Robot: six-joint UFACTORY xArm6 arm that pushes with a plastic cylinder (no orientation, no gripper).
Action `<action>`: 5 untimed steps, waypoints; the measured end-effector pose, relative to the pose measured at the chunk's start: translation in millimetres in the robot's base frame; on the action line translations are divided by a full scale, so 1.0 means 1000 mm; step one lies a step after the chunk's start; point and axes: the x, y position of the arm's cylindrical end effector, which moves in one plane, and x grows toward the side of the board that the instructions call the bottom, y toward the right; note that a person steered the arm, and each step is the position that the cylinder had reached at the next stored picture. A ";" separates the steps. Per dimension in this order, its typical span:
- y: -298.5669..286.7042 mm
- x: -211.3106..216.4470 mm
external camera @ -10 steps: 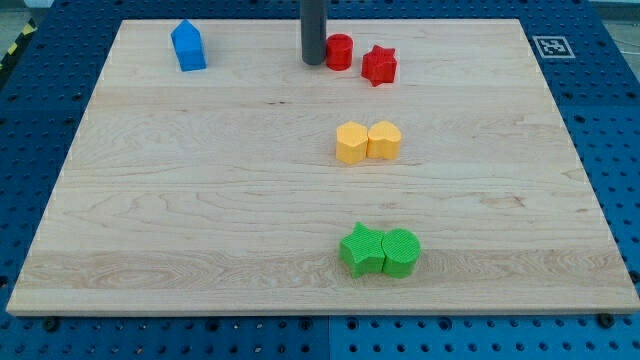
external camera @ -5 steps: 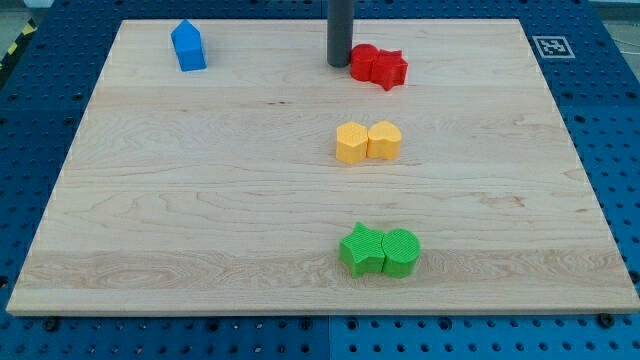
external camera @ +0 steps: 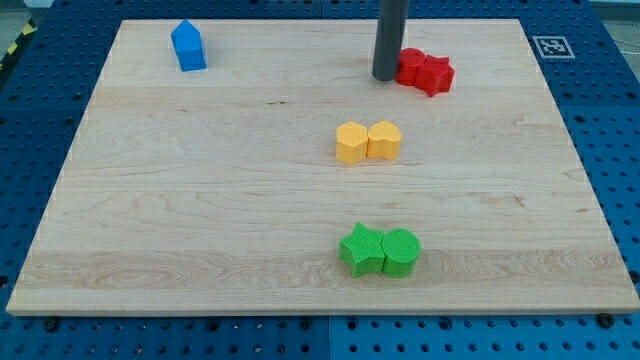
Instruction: Push the red circle into the red star
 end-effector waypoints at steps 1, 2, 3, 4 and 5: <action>0.011 0.000; -0.020 -0.001; -0.065 -0.009; -0.071 -0.009; -0.071 -0.009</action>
